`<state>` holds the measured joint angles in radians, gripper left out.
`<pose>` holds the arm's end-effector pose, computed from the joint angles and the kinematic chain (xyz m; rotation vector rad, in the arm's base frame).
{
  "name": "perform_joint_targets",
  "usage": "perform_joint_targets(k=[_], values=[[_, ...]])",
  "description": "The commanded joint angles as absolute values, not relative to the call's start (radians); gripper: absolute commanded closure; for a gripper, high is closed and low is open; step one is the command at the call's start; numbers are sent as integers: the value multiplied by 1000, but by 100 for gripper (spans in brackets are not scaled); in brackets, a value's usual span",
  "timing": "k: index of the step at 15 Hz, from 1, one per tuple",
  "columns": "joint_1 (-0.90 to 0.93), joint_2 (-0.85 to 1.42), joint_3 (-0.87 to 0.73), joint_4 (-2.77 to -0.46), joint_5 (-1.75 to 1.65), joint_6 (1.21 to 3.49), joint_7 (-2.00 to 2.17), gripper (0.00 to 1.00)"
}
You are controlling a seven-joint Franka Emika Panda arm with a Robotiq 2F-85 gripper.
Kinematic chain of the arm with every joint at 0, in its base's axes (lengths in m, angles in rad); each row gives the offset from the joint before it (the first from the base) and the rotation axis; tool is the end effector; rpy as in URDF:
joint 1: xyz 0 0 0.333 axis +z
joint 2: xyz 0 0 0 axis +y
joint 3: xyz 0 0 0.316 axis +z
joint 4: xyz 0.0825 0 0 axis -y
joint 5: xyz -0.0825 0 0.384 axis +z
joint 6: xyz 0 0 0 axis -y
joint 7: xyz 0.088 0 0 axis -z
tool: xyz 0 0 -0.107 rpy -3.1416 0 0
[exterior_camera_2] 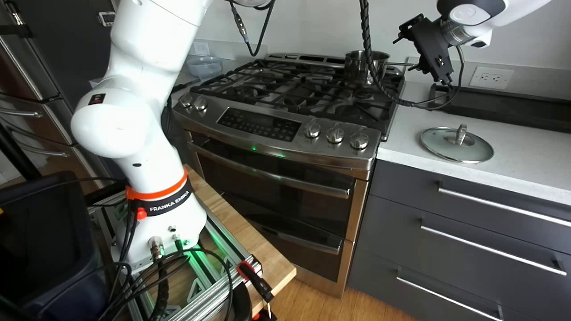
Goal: Slide the silver pot to the bottom right cooker on the stove
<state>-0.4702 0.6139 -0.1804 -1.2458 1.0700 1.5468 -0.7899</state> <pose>0.6381 -0.3229 0.4339 -2.1876 -0.0081 -0.5017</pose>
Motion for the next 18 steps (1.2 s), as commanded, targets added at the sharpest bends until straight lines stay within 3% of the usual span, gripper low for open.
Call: perform_joint_targets(k=[1,12,13,14,15,18], values=[[-492,675,-151,-1165,1088,1540,-705,0],[-463,733,-156,-1111,1086,1629,-621,1],[-462,736,-154,-1109,1087,1636,-621,8],[-459,738,-154,-1109,1085,1647,-621,26],[-459,741,-152,-1107,1087,1651,-622,30],[-457,747,-151,-1103,1084,1668,-622,55]])
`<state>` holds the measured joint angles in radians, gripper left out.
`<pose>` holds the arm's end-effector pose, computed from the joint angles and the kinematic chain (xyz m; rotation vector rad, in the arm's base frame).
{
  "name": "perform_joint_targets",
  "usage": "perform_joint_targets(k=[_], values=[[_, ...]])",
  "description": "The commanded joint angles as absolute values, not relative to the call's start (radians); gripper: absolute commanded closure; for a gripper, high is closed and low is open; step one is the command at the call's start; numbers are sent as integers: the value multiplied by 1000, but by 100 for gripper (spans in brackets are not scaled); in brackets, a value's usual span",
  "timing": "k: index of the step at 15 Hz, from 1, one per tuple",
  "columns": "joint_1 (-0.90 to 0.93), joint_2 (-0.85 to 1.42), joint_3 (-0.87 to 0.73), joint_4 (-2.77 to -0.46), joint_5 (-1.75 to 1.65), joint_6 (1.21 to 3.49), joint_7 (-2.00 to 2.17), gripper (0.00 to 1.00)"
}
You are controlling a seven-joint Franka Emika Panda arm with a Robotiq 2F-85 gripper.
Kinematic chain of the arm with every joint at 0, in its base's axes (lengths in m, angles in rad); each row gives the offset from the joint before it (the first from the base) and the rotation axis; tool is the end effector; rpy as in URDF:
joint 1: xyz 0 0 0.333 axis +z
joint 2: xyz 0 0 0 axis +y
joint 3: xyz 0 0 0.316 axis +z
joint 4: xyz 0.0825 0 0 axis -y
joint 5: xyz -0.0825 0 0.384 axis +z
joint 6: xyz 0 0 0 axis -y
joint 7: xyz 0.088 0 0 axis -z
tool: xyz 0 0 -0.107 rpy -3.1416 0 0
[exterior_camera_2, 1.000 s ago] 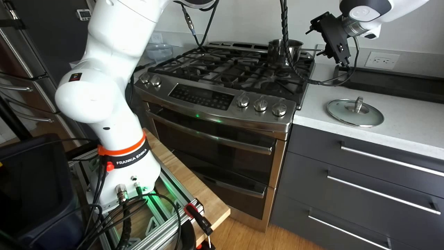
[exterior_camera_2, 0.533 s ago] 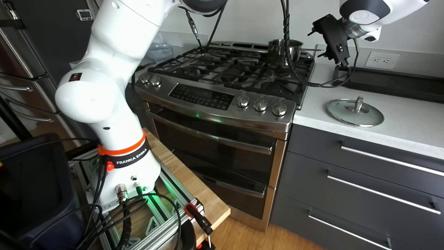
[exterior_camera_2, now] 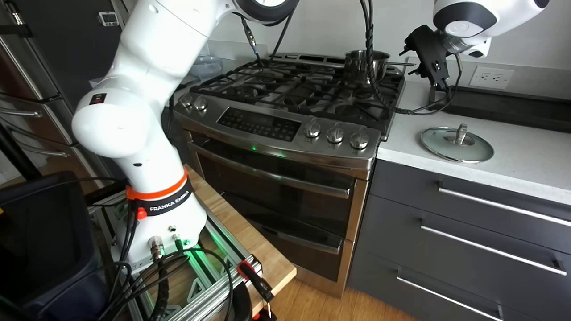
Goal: Slide the silver pot to the bottom right cooker on the stove
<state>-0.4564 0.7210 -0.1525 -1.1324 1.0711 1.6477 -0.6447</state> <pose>0.6749 -0.3198 0.4104 -2.2095 0.1543 -0.4891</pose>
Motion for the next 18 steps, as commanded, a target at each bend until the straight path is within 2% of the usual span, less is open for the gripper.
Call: perform_joint_targets(k=[1,3,4,5,6,8,9,12,14,18], values=[[-457,749,-150,-1101,1084,1671,-622,63],[-457,751,-149,-1100,1083,1678,-619,79],[-457,751,-149,-1100,1083,1680,-616,58],[-457,751,-148,-1101,1085,1682,-612,47],[-459,751,-146,-1101,1089,1681,-610,46],[-460,751,-141,-1107,1103,1685,-598,66],[-460,751,-138,-1112,1112,1689,-591,79],[-461,754,-133,-1118,1135,1705,-572,100],[-462,757,-131,-1119,1159,1708,-558,96],[-461,764,-133,-1117,1181,1701,-541,97]])
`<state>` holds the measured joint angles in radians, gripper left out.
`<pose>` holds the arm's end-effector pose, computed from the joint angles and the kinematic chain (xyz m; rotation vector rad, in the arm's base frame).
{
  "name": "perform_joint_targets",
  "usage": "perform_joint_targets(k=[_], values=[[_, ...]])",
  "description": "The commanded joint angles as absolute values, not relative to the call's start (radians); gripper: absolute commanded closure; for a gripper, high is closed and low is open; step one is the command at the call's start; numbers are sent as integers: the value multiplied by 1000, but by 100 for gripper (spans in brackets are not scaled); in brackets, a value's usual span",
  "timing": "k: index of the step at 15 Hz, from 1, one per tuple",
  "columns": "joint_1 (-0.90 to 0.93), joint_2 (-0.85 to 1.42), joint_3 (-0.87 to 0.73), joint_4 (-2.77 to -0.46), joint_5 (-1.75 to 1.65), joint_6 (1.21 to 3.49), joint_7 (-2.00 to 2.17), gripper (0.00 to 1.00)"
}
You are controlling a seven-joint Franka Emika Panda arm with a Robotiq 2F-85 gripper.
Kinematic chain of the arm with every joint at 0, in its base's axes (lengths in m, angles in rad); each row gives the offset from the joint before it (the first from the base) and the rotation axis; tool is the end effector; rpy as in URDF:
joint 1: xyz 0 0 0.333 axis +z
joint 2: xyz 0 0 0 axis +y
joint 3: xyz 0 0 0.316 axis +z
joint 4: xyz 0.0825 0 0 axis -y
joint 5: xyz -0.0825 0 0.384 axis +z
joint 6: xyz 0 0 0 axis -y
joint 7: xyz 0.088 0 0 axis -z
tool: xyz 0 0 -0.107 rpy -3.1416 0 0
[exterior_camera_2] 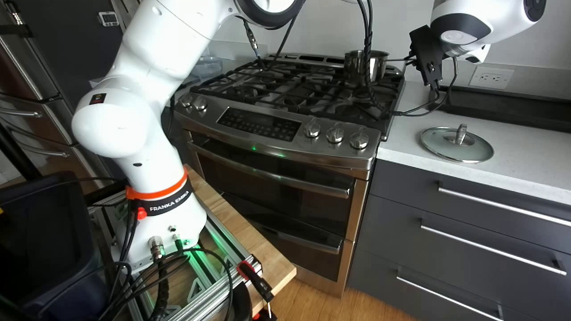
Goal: Slide the silver pot to the bottom right cooker on the stove
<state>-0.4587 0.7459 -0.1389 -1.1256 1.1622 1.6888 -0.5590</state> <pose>0.6857 -0.3186 0.4032 -2.1108 0.2883 -0.5073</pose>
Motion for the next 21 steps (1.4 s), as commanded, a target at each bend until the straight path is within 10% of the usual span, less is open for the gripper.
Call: perform_joint_targets(k=[1,21], values=[[-462,765,-133,-1117,1184,1695,-537,97],[-495,679,-146,-1265,1168,1584,-548,97]])
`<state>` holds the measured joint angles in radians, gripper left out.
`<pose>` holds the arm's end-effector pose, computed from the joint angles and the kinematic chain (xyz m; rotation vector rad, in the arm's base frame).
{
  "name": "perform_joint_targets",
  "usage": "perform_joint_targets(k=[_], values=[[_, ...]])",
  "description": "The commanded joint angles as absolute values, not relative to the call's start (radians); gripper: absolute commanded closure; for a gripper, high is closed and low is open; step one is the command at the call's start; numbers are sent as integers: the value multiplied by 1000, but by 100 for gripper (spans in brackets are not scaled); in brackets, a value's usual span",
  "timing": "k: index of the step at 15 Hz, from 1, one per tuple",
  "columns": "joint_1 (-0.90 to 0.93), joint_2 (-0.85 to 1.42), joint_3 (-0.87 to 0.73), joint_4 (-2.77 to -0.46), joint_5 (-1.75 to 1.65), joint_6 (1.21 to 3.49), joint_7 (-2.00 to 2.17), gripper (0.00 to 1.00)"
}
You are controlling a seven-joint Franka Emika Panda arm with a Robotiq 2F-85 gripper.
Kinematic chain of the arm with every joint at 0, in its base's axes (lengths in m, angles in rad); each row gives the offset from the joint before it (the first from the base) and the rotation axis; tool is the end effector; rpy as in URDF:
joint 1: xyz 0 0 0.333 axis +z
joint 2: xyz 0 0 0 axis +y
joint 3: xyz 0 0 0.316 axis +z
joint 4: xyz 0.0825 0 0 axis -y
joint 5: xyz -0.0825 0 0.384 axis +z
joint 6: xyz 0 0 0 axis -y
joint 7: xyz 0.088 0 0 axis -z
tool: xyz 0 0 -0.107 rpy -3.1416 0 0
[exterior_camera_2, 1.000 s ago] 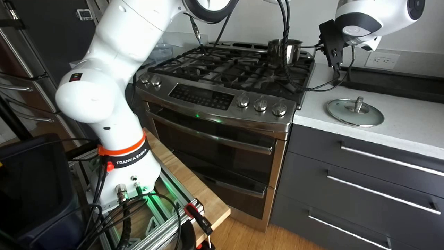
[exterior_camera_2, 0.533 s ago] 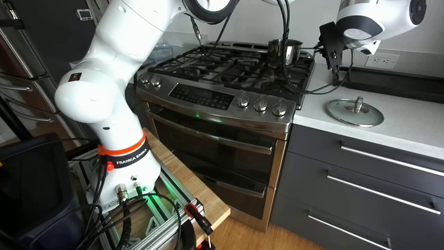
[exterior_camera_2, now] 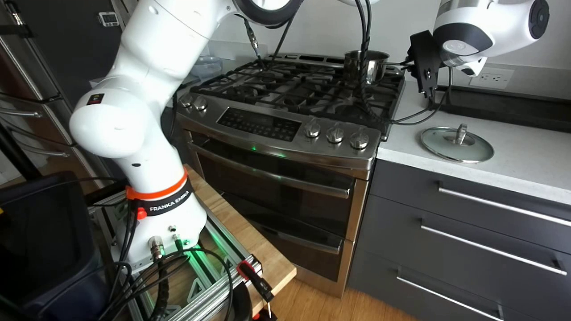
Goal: Slide the silver pot to the bottom right cooker on the stove
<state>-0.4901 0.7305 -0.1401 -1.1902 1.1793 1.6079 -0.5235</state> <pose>0.6644 -0.3274 0.3849 -2.0394 0.3430 -0.4005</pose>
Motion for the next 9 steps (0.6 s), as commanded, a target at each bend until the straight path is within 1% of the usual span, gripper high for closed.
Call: perform_joint_targets(k=[1,9], values=[[-494,672,-148,-1274,1161,1579,-549,97],[-496,611,-172,-1375,1143,1559,-558,97]])
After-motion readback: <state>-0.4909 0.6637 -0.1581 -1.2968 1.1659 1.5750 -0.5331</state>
